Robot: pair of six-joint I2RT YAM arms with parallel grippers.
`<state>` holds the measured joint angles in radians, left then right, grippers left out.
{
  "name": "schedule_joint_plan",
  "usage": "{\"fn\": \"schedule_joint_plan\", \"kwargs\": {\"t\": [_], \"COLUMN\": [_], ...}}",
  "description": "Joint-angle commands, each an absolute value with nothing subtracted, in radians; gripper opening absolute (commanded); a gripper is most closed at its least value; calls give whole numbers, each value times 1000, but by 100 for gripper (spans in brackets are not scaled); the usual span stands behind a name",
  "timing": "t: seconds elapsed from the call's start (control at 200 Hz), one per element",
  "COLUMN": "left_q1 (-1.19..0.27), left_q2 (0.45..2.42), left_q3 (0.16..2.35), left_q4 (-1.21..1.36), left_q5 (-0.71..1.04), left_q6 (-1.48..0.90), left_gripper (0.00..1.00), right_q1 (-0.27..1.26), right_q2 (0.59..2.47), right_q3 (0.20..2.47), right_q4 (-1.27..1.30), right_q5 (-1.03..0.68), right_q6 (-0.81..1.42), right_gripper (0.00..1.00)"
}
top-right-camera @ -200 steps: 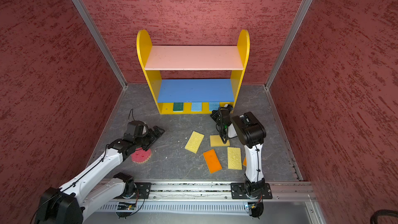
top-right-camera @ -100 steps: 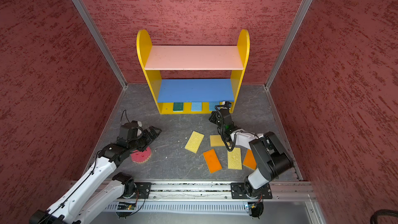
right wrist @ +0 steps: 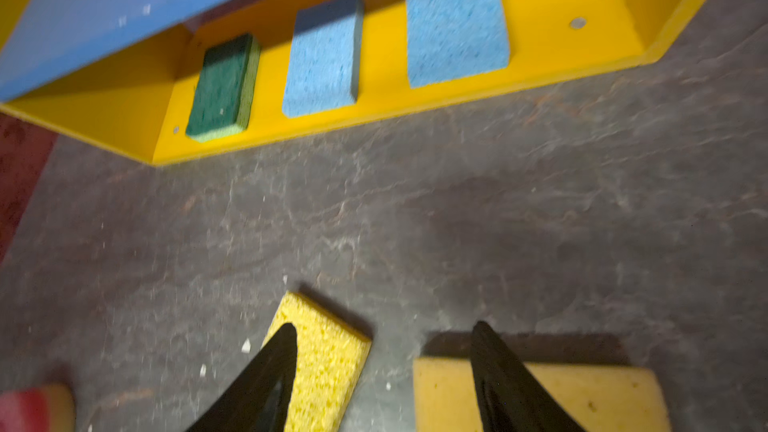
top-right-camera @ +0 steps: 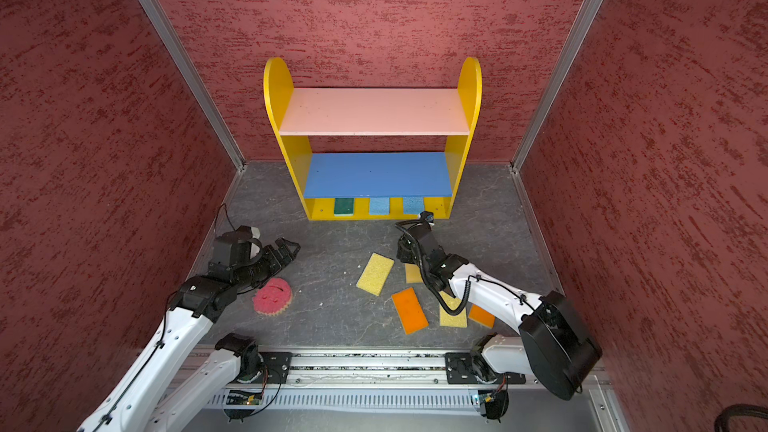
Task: Place and organize the cleaning sponges onto the shelf
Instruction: 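Open the right gripper and draw it back toward the yellow sponge, then grasp the yellow cellulose sponge with the right gripper while the left approaches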
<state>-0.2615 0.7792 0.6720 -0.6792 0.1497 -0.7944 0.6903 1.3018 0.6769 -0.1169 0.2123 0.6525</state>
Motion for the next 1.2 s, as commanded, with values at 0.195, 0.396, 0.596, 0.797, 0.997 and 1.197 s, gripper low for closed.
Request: {"fn": "schedule_joint_plan", "kwargs": {"t": [0.195, 0.396, 0.596, 0.797, 0.997, 1.197], "left_q1": [-582, -689, -734, -738, -736, -739], "left_q2": [1123, 1379, 1518, 1508, 1434, 1241], "left_q3": [615, 678, 738, 691, 646, 552], "left_q4": [-333, -193, -157, -117, -145, -232], "left_q5": [96, 113, 132, 106, 84, 0], "left_q6": [-944, -989, -1010, -1055, -1075, -1126], "left_gripper": [96, 93, 93, 92, 93, 94], "right_q1": [826, 830, 830, 830, 835, 883], "right_q2": [1427, 1523, 1573, 1697, 1772, 1827], "right_q3": [687, 694, 668, 770, 851, 954], "right_q4": [-141, -87, 32, 43, 61, 42], "right_q5": [66, -16, -74, -164, -208, -216], "right_q6": [759, 777, 803, 754, 719, 636], "right_gripper": [64, 63, 53, 28, 2, 0]}}
